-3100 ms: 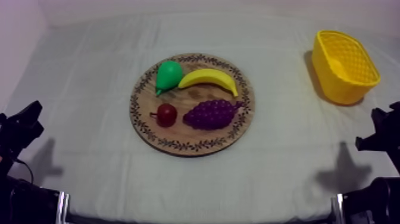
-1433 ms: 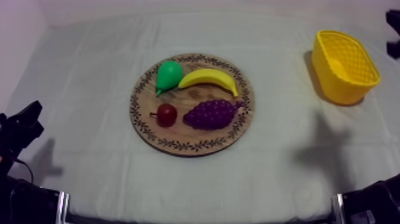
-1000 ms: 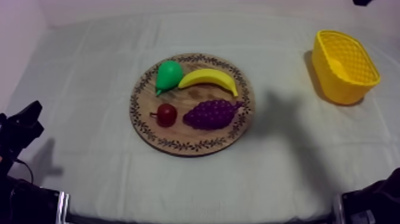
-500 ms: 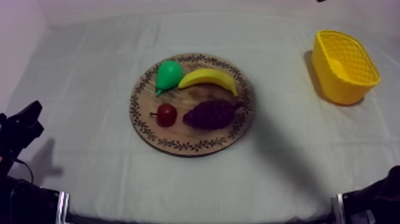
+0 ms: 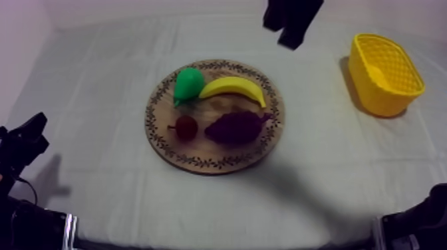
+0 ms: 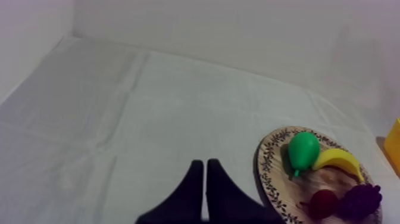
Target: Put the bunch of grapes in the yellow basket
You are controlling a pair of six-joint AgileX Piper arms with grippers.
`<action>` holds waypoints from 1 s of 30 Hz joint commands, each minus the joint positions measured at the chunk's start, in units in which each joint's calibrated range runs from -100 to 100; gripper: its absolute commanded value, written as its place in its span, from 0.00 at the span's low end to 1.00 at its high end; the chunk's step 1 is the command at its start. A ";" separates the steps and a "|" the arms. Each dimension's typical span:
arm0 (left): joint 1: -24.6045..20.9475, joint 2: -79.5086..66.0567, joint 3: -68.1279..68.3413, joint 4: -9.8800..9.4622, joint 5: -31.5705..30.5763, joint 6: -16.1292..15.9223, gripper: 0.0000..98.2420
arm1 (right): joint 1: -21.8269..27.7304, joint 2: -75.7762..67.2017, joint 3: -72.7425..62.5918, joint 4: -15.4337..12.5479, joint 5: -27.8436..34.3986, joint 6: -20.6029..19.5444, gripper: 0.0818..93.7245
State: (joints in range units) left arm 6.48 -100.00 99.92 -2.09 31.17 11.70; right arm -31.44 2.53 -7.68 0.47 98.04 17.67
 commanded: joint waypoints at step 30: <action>0.00 0.00 -0.03 -0.03 -0.05 -0.01 0.00 | -3.67 17.02 -0.39 1.39 -2.99 2.19 0.98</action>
State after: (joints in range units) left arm 6.48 -100.00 99.92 -2.09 31.17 11.70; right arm -35.12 19.46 -8.32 1.92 95.79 19.98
